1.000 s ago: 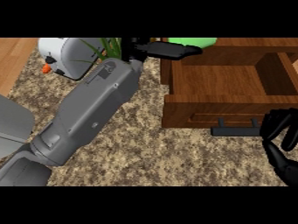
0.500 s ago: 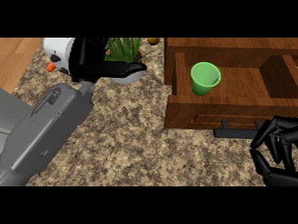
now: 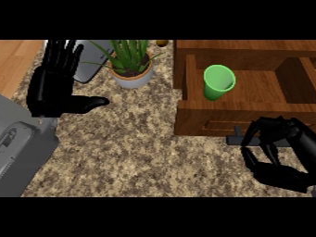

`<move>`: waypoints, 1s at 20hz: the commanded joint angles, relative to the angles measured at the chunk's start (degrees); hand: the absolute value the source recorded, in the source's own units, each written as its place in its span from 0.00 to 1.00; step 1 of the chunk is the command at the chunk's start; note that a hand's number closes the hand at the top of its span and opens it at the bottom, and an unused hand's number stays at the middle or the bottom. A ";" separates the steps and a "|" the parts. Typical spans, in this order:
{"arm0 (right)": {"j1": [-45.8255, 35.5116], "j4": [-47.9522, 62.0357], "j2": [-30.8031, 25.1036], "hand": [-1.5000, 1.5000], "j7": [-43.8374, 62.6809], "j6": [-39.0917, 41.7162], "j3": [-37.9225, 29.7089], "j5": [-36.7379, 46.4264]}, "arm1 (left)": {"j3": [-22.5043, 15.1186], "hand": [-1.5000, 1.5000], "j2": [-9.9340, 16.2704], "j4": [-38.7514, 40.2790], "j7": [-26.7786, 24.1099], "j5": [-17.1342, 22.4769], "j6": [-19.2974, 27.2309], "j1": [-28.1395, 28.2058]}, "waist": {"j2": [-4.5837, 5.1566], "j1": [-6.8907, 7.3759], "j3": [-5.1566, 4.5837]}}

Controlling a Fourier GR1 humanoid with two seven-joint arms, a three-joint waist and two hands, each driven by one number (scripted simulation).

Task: Pick up the cup, place it into the drawer and close the drawer

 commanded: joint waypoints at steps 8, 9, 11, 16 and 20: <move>-2.78 16.51 0.74 1.00 -10.10 -10.06 11.47 25.16 | 6.22 0.00 6.28 -7.90 -1.43 1.52 -9.63 17.27 | 0.13 -0.80 0.02; -3.11 21.10 1.80 1.00 -12.50 -12.51 12.19 26.63 | 6.34 0.00 5.72 -6.38 -5.60 0.46 -12.01 19.92 | 0.23 -0.54 0.02; -10.19 30.47 2.60 0.00 -13.44 -12.73 9.26 26.53 | 8.49 0.00 5.90 -5.12 -3.04 1.47 -13.58 17.60 | 0.37 -0.64 0.02; -15.05 44.44 4.06 0.00 -17.30 -17.64 9.76 32.24 | 11.17 0.00 5.76 -3.91 -4.64 0.30 -17.20 20.09 | 0.46 -0.58 0.04; -18.84 50.14 6.65 0.00 -16.95 -18.00 8.80 33.85 | 15.77 0.00 6.30 -3.29 -0.48 1.21 -20.30 19.45 | 0.26 -1.23 0.02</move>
